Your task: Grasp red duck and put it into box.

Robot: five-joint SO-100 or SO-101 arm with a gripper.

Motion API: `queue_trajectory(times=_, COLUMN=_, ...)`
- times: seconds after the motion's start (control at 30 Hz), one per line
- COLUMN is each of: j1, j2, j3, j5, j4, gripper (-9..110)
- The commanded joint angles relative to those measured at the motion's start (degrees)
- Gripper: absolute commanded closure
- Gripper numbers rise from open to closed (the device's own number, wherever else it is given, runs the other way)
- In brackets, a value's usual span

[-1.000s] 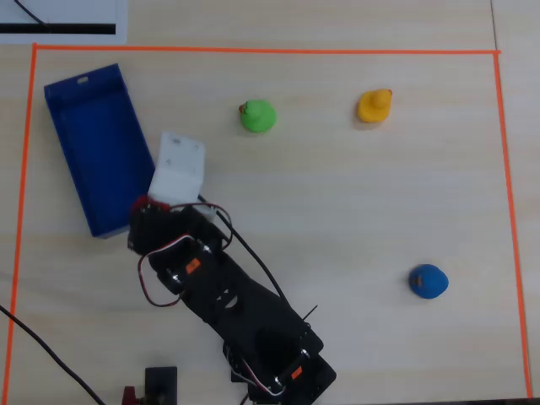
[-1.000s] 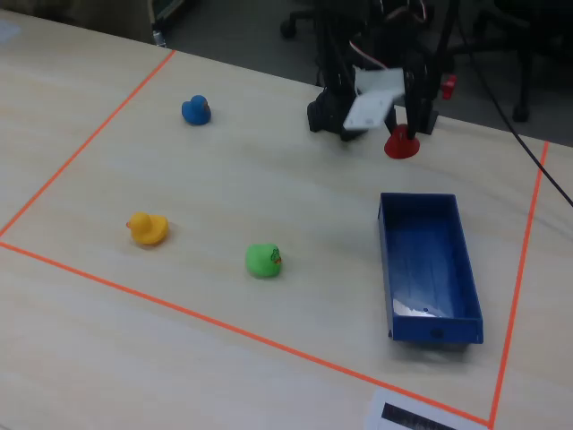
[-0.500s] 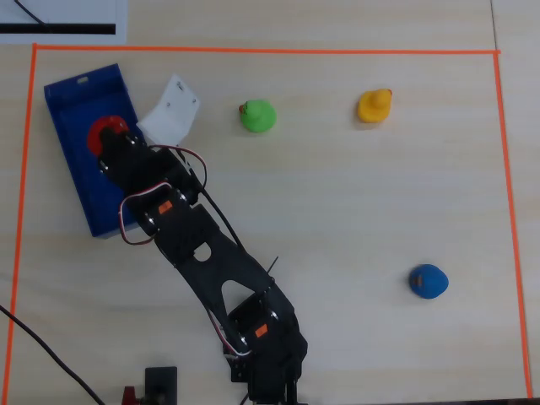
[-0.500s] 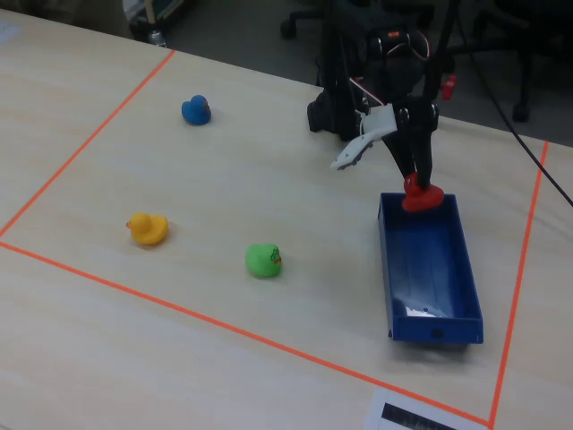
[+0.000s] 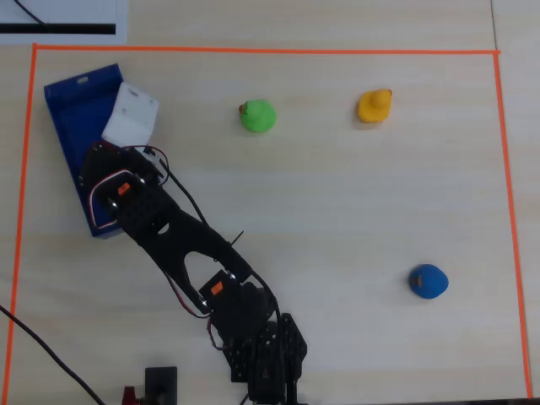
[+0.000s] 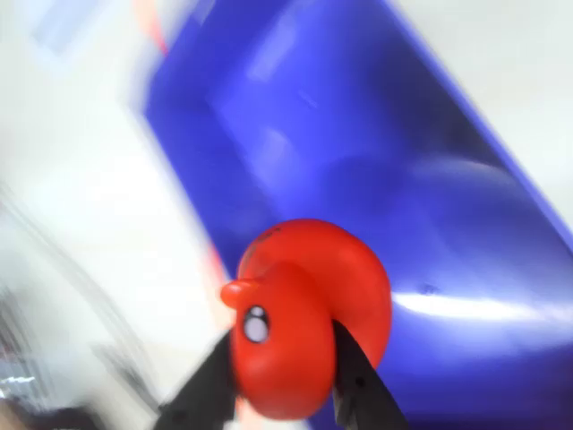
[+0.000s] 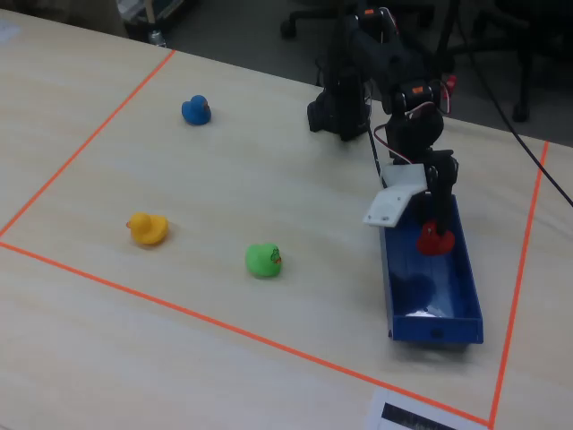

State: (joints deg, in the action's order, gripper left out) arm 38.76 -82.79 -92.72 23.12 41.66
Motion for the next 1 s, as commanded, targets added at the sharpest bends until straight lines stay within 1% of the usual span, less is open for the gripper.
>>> queue_trajectory(times=0.0, j1=-0.35, j2=-1.05, j3=7.03, j5=1.49, j4=5.19, gripper=63)
queue_trajectory(times=0.03, j1=-0.97, j2=-1.58, j3=9.4, j5=1.05, j4=7.12, gripper=60)
queue_trajectory(times=0.07, j1=-1.76, j2=-2.81, j3=11.43, j5=0.7, j4=8.44, gripper=59)
queue_trajectory(times=0.17, j1=-4.75, j2=-8.96, j3=18.81, j5=-0.26, j4=12.39, gripper=62)
queue_trajectory(times=0.23, j1=-7.12, j2=-13.54, j3=26.28, j5=-0.88, j4=15.38, gripper=72)
queue_trajectory(times=0.33, j1=-11.25, j2=-21.71, j3=32.7, j5=-0.7, j4=16.44, gripper=94)
queue_trajectory(times=0.4, j1=-14.5, j2=-26.1, j3=32.87, j5=2.55, j4=16.88, gripper=101)
queue_trajectory(times=0.43, j1=-16.26, j2=-27.86, j3=31.38, j5=5.36, j4=17.31, gripper=101)
queue_trajectory(times=0.53, j1=-21.45, j2=-34.63, j3=17.93, j5=16.0, j4=15.64, gripper=101)
queue_trajectory(times=0.63, j1=-25.58, j2=-43.68, j3=-1.49, j5=28.65, j4=12.83, gripper=101)
queue_trajectory(times=0.77, j1=-29.71, j2=-55.63, j3=-26.02, j5=40.69, j4=13.01, gripper=101)
queue_trajectory(times=0.87, j1=-32.17, j2=-63.19, j3=-40.69, j5=47.46, j4=13.8, gripper=101)
queue_trajectory(times=0.97, j1=-33.13, j2=-69.87, j3=-52.29, j5=50.1, j4=16.44, gripper=101)
